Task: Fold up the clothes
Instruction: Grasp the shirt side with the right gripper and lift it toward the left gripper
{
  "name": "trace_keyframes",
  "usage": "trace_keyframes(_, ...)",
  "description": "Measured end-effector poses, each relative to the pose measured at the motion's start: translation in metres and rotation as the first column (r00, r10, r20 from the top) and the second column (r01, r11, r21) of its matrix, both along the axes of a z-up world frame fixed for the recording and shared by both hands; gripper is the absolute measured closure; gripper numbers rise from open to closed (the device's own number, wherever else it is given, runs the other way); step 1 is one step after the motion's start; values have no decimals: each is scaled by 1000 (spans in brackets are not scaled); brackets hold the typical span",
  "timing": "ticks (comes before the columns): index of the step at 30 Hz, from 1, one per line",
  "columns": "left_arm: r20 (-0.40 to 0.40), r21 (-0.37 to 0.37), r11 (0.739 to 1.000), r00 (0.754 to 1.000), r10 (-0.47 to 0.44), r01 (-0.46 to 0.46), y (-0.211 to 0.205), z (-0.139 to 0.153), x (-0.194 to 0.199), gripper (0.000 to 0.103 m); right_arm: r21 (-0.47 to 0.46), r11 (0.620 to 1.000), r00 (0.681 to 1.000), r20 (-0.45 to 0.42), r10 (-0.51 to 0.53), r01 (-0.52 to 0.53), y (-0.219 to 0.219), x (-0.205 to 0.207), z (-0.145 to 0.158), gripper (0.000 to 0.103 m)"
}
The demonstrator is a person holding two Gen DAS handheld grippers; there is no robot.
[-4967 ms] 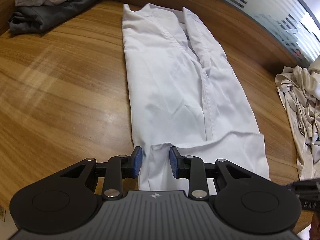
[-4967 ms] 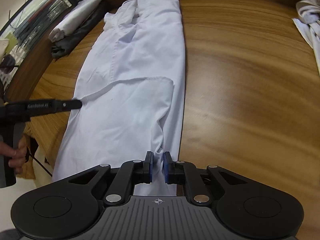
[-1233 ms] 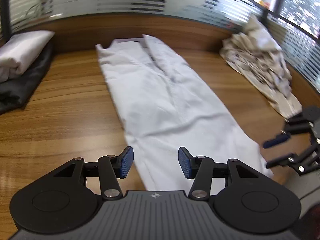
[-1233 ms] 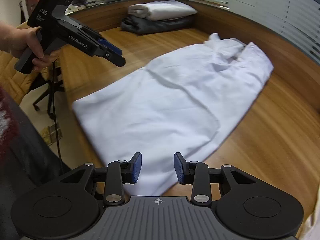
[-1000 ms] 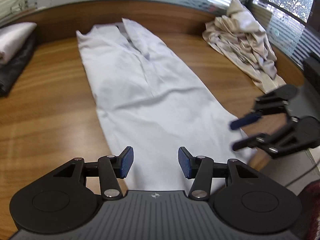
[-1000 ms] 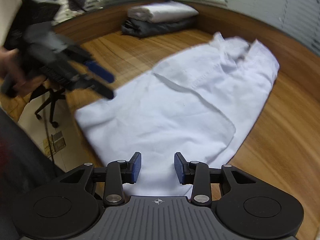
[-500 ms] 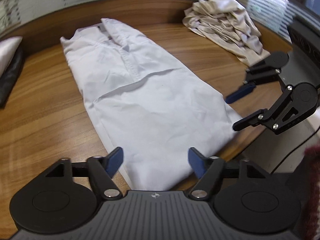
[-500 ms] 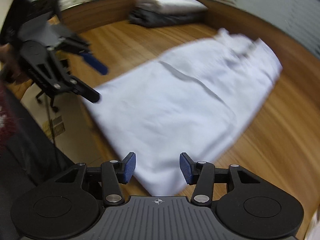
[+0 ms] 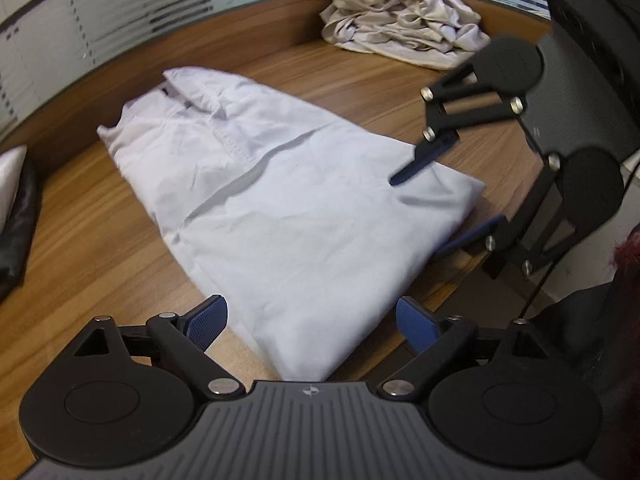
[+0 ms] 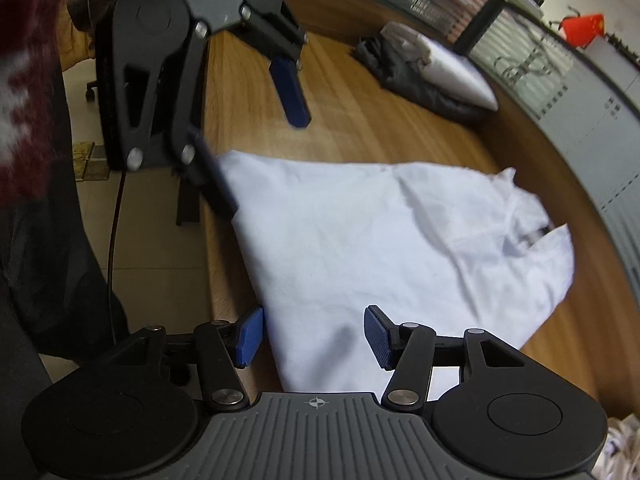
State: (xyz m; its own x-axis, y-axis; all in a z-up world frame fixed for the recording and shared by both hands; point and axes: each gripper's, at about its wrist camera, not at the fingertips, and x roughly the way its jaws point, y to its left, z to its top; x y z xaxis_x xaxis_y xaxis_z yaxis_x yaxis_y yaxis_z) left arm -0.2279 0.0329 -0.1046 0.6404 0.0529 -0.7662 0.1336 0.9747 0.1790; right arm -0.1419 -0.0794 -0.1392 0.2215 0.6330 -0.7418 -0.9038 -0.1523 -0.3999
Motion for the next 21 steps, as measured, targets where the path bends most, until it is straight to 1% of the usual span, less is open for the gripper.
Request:
trace_keyframes(3, 22, 20, 999, 999, -27, 27, -3, -1, 1, 8, 34, 999, 1000, 11, -10, 10, -1, 3, 15, 46)
trace_keyframes(5, 53, 49, 998, 998, -42, 39, -5, 0, 2, 8, 61, 998, 1000, 8, -27, 26, 0, 7, 26, 45)
trace_keyframes(6, 75, 65, 997, 996, -49, 44, -6, 1, 2, 14, 70, 997, 999, 6, -36, 35, 0, 10, 31, 45)
trace_keyframes(7, 98, 81, 996, 994, -57, 49, -6, 3, 2, 23, 78, 996, 999, 2, -44, 44, 1, 13, 36, 45)
trace_keyframes(8, 116, 93, 994, 991, -61, 51, -5, 6, 3, 40, 87, 995, 999, -3, -52, 52, 1, 15, 41, 44)
trace_keyframes(9, 128, 89, 994, 990, -67, 56, -2, 9, 5, 51, 91, 994, 998, -13, -60, 61, 1, 18, 45, 43)
trace_keyframes(10, 137, 78, 995, 988, -74, 64, 0, 13, 7, 56, 95, 993, 998, -23, -63, 65, 0, 20, 48, 41)
trace_keyframes(12, 159, 63, 995, 983, -90, 80, 4, 21, 10, 73, 102, 992, 997, -42, -68, 72, -4, 25, 53, 35)
trace_keyframes(13, 172, 63, 994, 980, -98, 88, 5, 25, 12, 76, 98, 992, 996, -47, -70, 74, -6, 29, 53, 33)
trace_keyframes(14, 183, 63, 993, 977, -105, 95, 5, 29, 13, 77, 94, 993, 996, -51, -71, 76, -9, 33, 53, 29)
trace_keyframes(17, 207, 52, 993, 972, -113, 104, 9, 40, 18, 79, 84, 993, 995, -58, -75, 80, -18, 44, 50, 26)
trace_keyframes(21, 227, 23, 994, 968, -112, 110, 18, 53, 25, 80, 81, 992, 995, -5, -97, 97, -25, 60, 34, 25)
